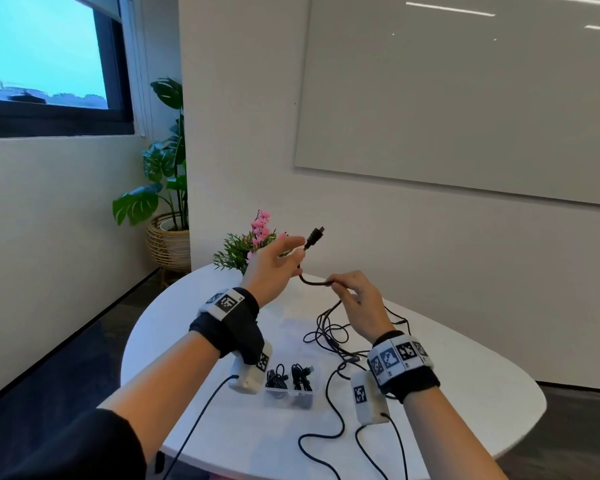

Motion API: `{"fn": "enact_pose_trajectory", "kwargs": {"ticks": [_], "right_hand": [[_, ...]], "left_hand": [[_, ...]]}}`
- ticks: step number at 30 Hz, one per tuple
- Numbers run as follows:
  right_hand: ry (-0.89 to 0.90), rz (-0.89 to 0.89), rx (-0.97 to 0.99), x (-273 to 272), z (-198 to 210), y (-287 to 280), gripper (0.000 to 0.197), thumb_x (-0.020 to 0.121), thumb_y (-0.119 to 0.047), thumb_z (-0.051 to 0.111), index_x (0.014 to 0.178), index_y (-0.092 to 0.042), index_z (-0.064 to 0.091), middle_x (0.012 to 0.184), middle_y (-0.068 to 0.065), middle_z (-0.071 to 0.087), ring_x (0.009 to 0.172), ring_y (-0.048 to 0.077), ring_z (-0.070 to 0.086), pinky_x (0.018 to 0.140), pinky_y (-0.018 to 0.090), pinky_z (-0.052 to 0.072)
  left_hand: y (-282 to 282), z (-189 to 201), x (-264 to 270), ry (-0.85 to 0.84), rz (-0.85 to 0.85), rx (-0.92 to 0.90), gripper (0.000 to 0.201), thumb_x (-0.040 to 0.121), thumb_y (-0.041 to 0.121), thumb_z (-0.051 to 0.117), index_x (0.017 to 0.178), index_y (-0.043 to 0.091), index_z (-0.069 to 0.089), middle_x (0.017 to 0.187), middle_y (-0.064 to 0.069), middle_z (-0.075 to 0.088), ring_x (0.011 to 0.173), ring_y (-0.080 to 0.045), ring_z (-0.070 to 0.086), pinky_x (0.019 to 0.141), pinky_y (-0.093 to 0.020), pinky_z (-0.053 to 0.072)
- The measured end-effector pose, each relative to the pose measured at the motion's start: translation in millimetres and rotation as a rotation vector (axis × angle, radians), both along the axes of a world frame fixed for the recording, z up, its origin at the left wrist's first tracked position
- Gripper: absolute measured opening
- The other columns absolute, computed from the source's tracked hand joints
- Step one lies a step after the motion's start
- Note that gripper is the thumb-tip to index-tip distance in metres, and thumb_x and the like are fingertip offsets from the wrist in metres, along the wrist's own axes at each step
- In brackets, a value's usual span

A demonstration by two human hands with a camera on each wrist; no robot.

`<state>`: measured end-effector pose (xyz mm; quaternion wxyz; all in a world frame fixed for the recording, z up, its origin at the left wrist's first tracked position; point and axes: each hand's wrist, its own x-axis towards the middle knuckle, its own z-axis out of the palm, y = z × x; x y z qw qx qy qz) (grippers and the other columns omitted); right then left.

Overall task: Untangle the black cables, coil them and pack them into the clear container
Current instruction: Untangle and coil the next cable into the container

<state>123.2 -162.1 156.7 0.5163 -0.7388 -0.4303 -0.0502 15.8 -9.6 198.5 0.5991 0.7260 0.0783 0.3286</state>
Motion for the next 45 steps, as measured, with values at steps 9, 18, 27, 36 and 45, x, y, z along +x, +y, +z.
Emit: {"fn": "enact_pose_trajectory", "kwargs": {"ticks": [9,18,27,36,45], "right_hand": [[0.208,0.102,0.236,-5,17,4,0.027,0.094,-0.009,0.051,0.090,-0.032,0.065,0.097,0.004,0.063,0.089,0.004,0.059,0.083,0.019,0.044],[0.411,0.126,0.293,-15,18,8,0.021,0.095,-0.018,0.051,0.096,-0.029,0.069,0.077,-0.005,0.052,0.072,0.008,0.045,0.059,0.026,0.041],[0.355,0.022,0.215,-17,9,7,0.012,0.089,-0.017,0.061,0.095,-0.018,0.051,0.067,0.002,0.061,0.052,0.014,0.051,0.051,0.028,0.044],[-0.043,0.106,-0.363,-23,18,-8,0.024,0.095,-0.039,0.047,0.080,-0.027,0.060,0.053,-0.005,0.055,0.045,0.004,0.047,0.055,0.025,0.040],[0.097,0.233,-0.197,-25,13,-14,0.036,0.086,-0.057,0.052,0.071,-0.030,0.069,0.062,0.020,0.048,0.056,0.027,0.038,0.060,0.029,0.032]], "left_hand": [[9,-10,5,0.090,-0.083,0.520,0.046,0.078,0.051,0.063,0.122,0.042,0.052,0.153,0.016,0.026,0.142,0.003,0.010,0.111,-0.026,0.017],[-17,-9,27,0.102,-0.082,0.317,0.066,0.085,0.056,0.046,0.142,0.026,0.031,0.151,0.008,0.032,0.141,-0.007,0.024,0.115,-0.030,0.023],[-23,2,25,-0.037,0.113,0.254,0.052,0.089,0.057,0.041,0.115,0.016,0.061,0.108,-0.001,0.065,0.094,-0.005,0.057,0.076,-0.008,0.041],[-6,5,14,-0.182,0.348,-0.020,0.027,0.097,0.042,0.042,0.092,0.023,0.062,0.089,0.000,0.068,0.084,-0.013,0.063,0.082,-0.042,0.051],[16,31,3,-0.431,0.202,-0.321,0.024,0.100,0.024,0.041,0.083,0.016,0.056,0.082,-0.005,0.067,0.093,-0.020,0.068,0.085,-0.035,0.053]]}}
